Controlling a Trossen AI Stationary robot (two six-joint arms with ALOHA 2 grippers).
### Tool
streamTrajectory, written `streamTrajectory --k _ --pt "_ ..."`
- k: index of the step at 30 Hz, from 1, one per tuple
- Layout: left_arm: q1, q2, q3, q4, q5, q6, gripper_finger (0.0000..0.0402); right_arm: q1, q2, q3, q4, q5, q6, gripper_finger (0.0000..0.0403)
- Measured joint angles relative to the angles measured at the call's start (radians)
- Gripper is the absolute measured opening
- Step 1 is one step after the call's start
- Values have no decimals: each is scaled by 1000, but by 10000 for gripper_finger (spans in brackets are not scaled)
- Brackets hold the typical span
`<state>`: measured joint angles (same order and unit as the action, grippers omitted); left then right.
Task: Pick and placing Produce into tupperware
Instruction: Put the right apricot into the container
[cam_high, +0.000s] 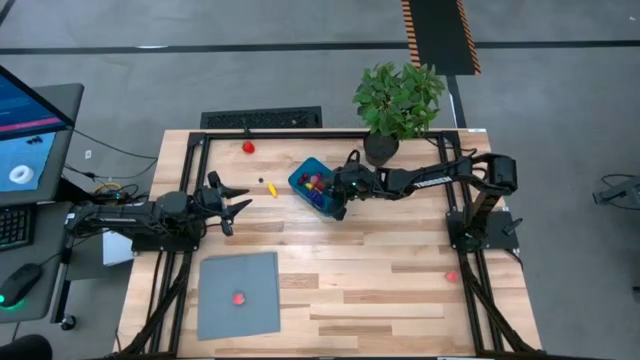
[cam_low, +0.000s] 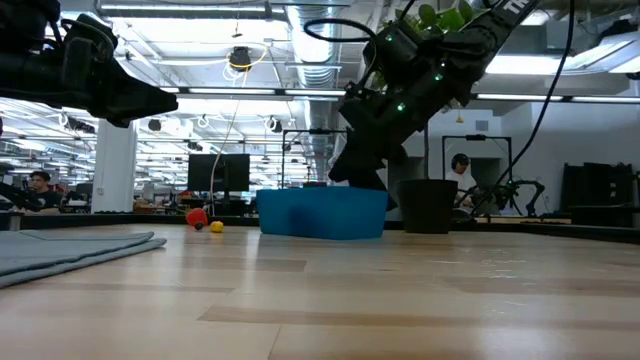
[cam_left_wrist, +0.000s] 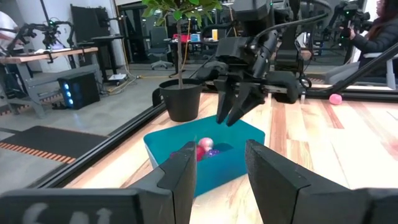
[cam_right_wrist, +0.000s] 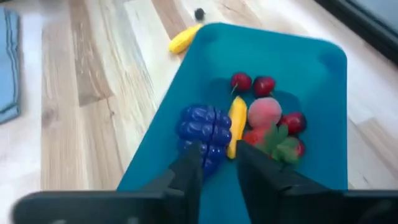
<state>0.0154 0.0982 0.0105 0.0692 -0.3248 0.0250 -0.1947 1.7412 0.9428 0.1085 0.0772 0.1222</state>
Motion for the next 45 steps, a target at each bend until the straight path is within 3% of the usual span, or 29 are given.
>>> streamTrajectory --k 7,14,21,26,29,36,45 --pt "0 0 0 0 0 0 130 41 -62 0 31 -7 -127 175" --pt "0 13 0 0 0 0 130 151 -242 -2 -71 -20 -237 168" --pt "0 47 0 0 0 -21 130 308 -395 -1 -379 35 -250 152" --pt "0 59 0 0 0 -30 130 442 -414 -2 -595 185 -56 146" --pt "0 59 0 0 0 -34 130 513 -414 -2 -731 214 100 147" --pt "0 59 0 2 -1 -33 130 667 -412 -2 -998 205 419 150" --pt "0 59 0 2 -1 -45 130 782 -411 -2 -1192 58 723 167"
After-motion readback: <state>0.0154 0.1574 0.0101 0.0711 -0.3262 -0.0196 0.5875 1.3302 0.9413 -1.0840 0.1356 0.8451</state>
